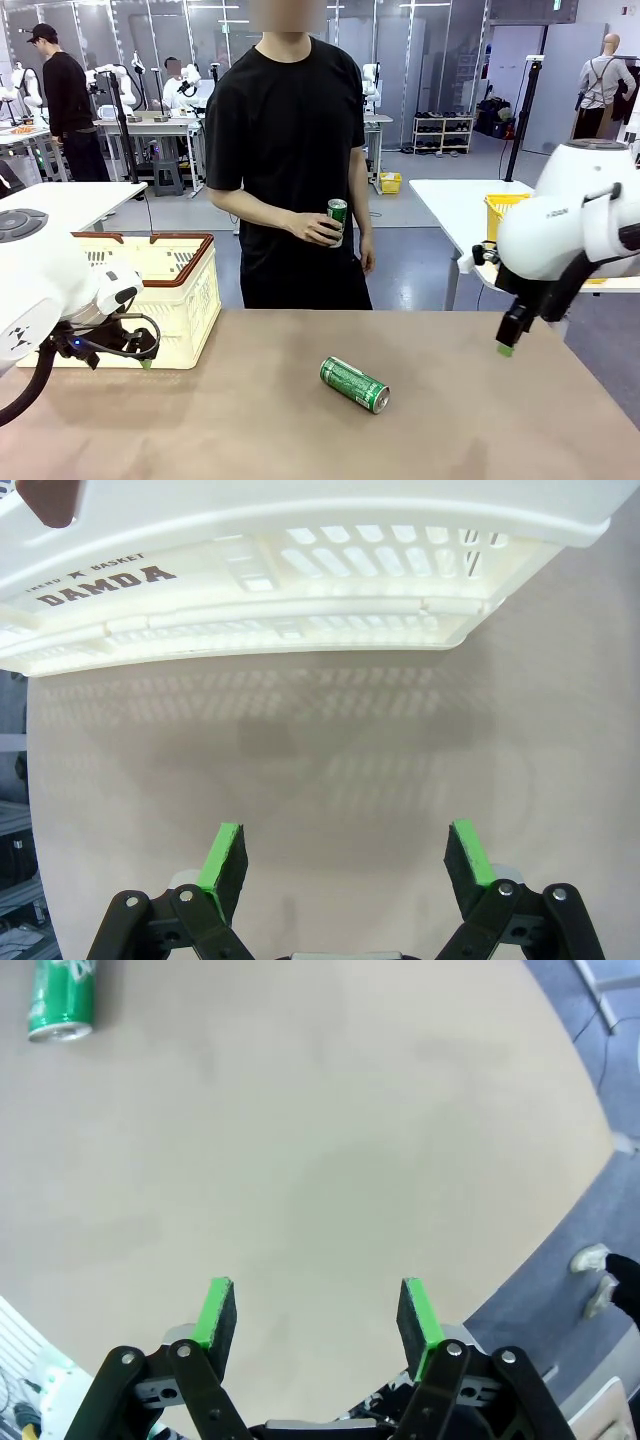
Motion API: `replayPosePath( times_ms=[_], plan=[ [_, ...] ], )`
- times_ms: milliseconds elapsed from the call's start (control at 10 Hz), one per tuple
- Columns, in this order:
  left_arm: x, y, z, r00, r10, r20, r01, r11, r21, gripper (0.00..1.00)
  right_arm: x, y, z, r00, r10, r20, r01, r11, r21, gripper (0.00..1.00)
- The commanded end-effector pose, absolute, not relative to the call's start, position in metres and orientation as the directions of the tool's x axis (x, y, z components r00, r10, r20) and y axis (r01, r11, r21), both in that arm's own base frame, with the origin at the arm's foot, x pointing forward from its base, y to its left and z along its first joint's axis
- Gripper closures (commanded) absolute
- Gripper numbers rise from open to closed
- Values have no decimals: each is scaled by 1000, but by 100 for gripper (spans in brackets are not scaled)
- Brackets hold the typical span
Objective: Place the drinks into the Shopping basket.
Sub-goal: Pick up one drink and place it into the Shopping basket.
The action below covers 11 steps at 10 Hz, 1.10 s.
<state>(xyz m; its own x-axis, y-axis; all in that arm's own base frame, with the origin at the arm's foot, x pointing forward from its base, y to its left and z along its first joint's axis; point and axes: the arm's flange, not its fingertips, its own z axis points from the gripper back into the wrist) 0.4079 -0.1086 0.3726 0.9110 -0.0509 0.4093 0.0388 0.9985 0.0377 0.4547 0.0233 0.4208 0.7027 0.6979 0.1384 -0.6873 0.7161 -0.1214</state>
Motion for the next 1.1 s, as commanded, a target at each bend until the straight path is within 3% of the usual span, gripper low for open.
replayPosePath(
  times_ms=[0,1000],
  plan=[
    [408,-109,372,912,-66,406,50,997,50,0,447,5,416,687,719,107,-708,695,-124,19],
    [408,-109,372,912,-66,406,50,997,50,0,449,1,413,705,700,114,-690,714,-118,19]
  ],
)
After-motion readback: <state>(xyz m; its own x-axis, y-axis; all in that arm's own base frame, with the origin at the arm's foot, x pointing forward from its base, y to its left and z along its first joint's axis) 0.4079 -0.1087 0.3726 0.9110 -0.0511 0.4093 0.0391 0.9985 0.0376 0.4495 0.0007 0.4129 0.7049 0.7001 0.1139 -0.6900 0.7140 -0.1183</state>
